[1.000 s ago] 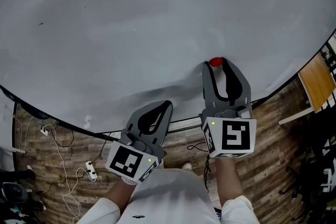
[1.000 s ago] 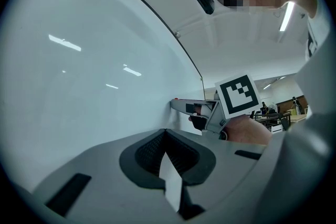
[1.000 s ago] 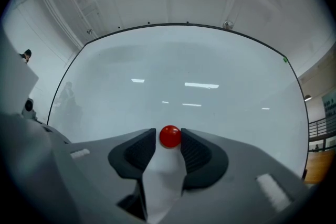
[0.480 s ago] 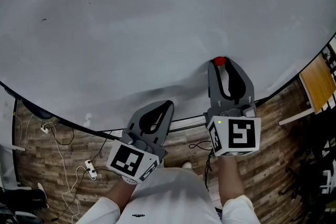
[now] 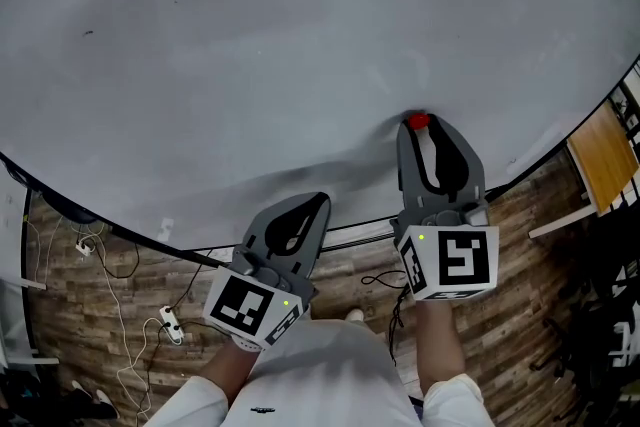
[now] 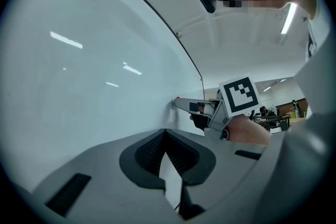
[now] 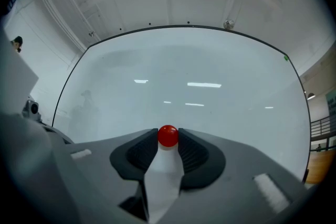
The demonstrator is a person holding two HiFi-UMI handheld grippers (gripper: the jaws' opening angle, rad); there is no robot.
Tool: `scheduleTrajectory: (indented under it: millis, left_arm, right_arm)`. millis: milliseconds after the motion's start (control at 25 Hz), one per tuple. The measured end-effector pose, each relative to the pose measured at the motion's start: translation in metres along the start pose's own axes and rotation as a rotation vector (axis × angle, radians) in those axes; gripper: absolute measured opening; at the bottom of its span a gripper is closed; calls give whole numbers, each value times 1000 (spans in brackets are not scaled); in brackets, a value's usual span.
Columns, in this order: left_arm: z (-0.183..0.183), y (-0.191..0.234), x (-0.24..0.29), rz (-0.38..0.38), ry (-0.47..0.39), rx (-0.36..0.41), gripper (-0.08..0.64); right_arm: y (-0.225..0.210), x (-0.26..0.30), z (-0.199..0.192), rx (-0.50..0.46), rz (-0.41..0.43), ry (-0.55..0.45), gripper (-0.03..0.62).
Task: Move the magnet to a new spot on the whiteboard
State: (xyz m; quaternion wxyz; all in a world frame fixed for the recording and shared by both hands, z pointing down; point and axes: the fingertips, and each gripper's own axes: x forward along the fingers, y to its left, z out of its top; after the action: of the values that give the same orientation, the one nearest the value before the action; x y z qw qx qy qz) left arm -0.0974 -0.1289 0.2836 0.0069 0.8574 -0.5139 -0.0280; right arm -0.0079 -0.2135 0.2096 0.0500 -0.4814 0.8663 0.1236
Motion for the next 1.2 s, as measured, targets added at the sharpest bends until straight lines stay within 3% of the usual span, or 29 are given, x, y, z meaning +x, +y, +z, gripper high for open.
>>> scheduleTrajectory:
  millis: [400,720,1200]
  left_arm:
    - [-4,6,-2,-4,5,-6,6]
    - [-8,3,-7,-22,4,0,6]
    - [-26,-3,0,-46,25,-1,6]
  right_arm:
    - [-9,-24,-13,3,-62,0,130]
    - [-16,-63,-33,91,-58,-13,130]
    - [-24,-101,-73,80,-84,48,130]
